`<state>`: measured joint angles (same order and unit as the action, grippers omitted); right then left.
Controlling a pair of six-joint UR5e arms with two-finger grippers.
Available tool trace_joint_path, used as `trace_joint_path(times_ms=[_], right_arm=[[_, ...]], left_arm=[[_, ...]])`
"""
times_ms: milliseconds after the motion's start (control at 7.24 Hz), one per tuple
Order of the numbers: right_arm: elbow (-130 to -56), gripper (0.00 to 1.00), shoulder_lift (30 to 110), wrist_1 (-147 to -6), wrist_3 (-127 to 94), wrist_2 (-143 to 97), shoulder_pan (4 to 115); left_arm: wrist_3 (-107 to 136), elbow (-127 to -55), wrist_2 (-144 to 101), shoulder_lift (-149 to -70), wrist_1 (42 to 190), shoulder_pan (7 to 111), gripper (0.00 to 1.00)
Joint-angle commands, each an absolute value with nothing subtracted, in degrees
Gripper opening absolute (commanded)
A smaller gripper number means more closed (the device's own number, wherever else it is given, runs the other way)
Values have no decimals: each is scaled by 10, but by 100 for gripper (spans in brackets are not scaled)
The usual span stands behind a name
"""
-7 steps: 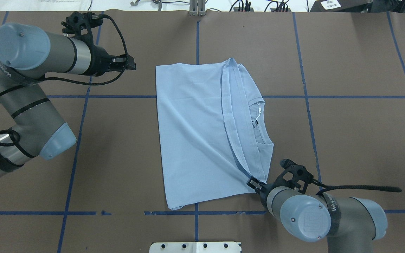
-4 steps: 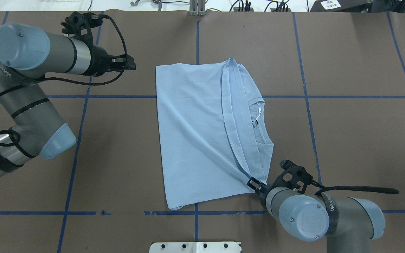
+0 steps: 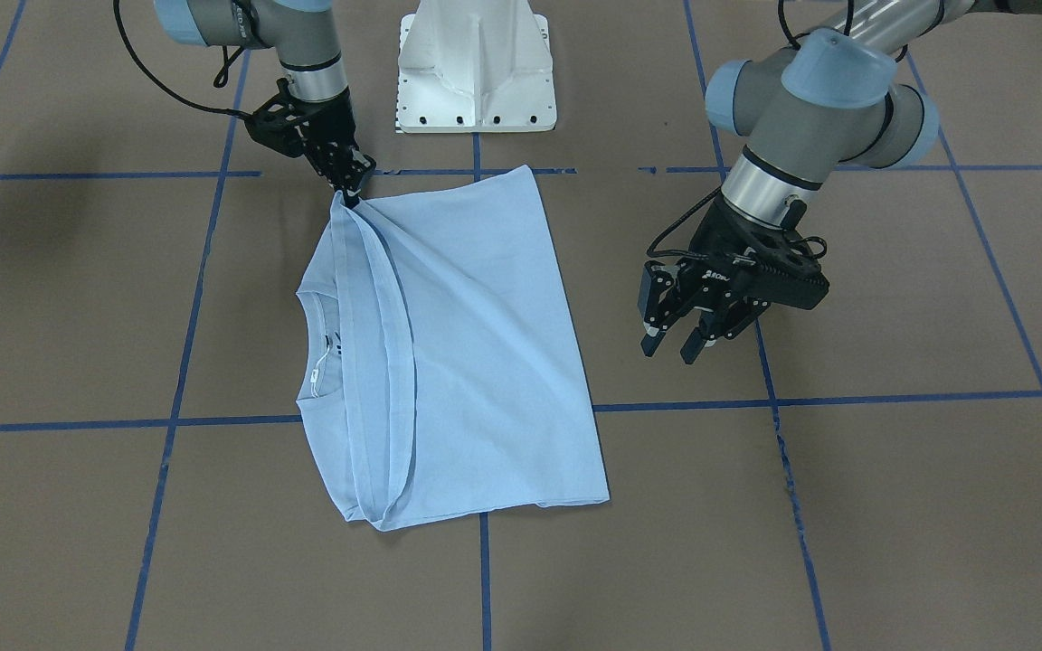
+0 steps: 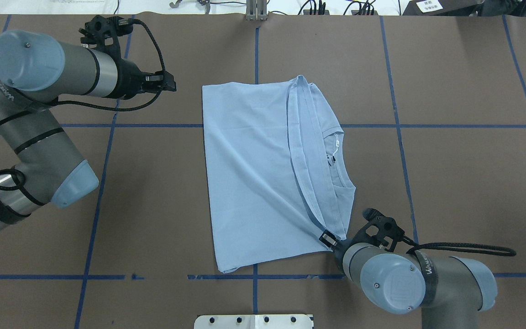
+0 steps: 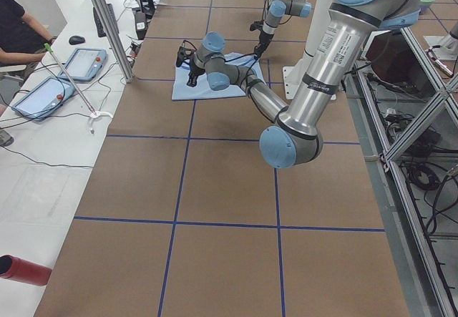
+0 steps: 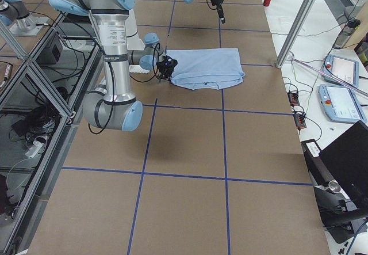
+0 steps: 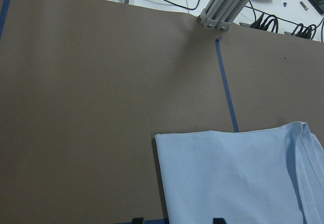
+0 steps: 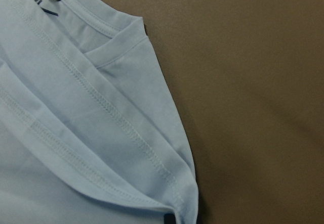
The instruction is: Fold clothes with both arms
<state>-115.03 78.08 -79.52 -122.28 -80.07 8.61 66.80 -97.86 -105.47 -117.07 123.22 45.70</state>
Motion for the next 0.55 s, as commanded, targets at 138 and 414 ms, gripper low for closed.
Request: trace_joint_path(times_ms=[138,414], right_arm=[[-1156,0,769,-785,-1237,-804,91],[-1193,0,779,-790,-1244,-828,92]], left_arm=[[668,-979,-1055,-1171,1232,457,55],[719,-991,-1060,-1172,1232,450,55]])
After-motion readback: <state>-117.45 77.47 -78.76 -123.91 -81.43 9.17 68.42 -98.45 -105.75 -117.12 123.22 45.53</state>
